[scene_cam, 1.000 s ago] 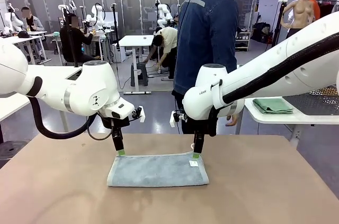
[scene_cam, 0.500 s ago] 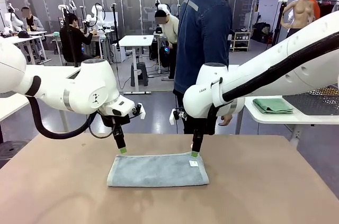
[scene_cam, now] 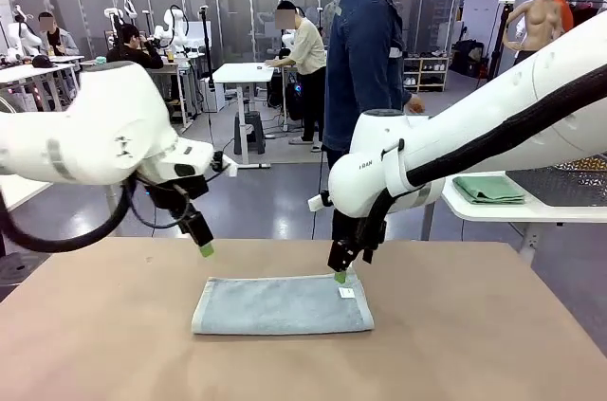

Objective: Fold the towels and place them in the basket.
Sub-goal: When a person lays out a Towel with hook on the table, fold it in half twice.

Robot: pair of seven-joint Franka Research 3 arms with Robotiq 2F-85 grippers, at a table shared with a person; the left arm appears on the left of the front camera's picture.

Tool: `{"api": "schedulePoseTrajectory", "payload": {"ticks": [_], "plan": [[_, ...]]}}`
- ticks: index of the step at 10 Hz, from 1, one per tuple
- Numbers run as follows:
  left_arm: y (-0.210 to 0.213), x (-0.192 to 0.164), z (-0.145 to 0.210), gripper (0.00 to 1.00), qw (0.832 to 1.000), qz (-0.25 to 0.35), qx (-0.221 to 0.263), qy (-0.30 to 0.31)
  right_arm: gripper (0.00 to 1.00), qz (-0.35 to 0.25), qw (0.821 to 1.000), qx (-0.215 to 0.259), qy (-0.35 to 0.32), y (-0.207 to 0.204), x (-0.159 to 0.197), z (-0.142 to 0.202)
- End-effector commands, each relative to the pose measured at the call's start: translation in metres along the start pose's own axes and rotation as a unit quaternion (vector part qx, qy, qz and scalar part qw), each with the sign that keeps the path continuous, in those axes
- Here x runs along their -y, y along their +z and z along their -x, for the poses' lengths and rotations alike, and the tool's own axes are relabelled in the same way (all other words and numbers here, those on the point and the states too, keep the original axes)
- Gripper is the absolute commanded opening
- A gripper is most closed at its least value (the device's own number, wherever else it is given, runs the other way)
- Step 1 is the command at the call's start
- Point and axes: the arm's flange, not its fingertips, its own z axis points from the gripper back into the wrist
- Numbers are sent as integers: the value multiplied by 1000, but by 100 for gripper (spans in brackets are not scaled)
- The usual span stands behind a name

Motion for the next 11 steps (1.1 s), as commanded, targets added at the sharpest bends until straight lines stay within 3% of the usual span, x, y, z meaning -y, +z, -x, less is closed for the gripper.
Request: {"api": "schedulePoseTrajectory", "payload": {"ticks": [1, 3, 7, 8, 9, 11], "plan": [[21, 16, 43, 100, 999, -21, 24, 37, 100, 16, 994, 10, -104, -11, -6, 6], [59, 18, 79, 100, 995, -29, 59, 75, 100, 27, 987, 16, -156, -15, 0, 11], [126, 17, 112, 100, 980, -39, 101, 164, 100, 42, 978, 1, -205, -30, 7, 15], [135, 17, 118, 100, 977, -45, 116, 172, 100, 39, 977, 1, -208, -35, 9, 13], [121, 8, 103, 100, 985, -40, 94, 137, 100, 37, 979, 1, -203, -38, 9, 12], [121, 8, 103, 100, 985, -40, 94, 137, 100, 34, 978, -4, -205, -39, 11, 12]]}}
